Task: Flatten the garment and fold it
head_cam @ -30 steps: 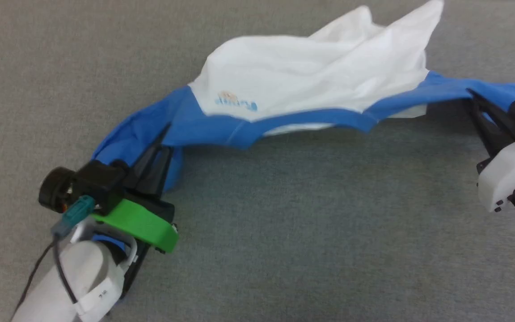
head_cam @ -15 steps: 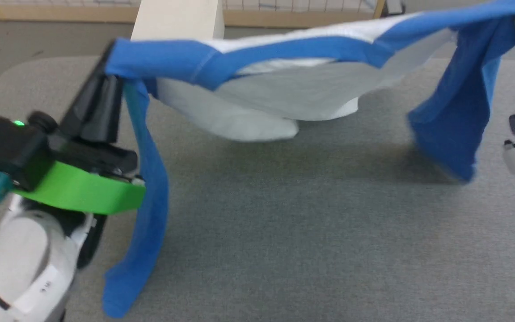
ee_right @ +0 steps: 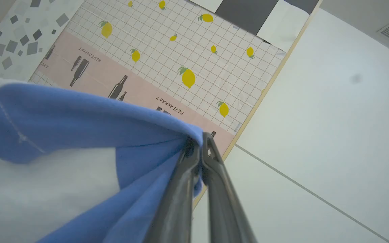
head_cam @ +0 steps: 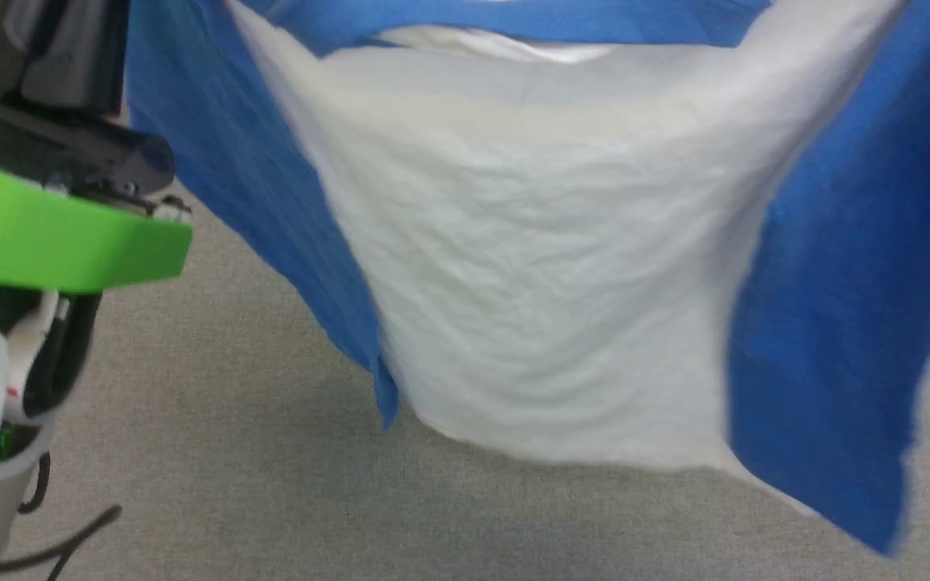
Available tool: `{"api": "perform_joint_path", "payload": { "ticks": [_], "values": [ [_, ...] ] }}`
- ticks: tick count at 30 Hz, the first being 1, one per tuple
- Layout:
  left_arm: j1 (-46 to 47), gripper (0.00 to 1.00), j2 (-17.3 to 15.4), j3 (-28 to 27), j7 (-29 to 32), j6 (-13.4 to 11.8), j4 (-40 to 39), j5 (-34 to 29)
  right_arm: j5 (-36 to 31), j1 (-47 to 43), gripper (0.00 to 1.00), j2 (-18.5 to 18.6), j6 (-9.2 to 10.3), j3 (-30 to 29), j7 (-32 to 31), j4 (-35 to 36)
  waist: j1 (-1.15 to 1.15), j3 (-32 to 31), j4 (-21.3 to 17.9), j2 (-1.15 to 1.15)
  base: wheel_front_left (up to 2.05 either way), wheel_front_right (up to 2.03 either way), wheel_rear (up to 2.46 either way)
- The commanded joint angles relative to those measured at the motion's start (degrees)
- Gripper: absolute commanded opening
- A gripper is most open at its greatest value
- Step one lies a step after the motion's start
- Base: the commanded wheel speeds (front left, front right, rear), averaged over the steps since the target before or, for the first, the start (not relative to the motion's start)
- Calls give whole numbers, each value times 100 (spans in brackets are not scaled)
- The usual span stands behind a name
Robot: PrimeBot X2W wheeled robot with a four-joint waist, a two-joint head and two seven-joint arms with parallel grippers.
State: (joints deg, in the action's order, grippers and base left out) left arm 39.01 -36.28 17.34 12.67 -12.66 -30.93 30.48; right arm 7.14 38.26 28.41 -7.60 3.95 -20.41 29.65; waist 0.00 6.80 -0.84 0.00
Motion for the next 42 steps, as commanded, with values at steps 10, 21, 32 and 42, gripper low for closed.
{"api": "perform_joint_path", "payload": {
  "ticks": [10,21,32,42],
  "values": [
    [1392,0,379,125,494,192,1198,478,288,1086,0,-94,11,458,-256,-766,0,939,62,0,0,0,0],
    [3789,0,524,426,111,644,3465,-380,-134,3777,0,-211,11,1361,-156,-3009,0,2224,-40,0,0,0,0],
    [4988,0,852,530,-1436,540,4966,-1102,-1187,5378,0,-421,11,1543,662,-5147,0,3129,36,0,0,0,0],
    [4363,0,810,862,-2216,1076,5240,-1030,-976,4738,0,-510,11,1763,1255,-5394,0,3384,130,0,0,0,0]
  ]
}}
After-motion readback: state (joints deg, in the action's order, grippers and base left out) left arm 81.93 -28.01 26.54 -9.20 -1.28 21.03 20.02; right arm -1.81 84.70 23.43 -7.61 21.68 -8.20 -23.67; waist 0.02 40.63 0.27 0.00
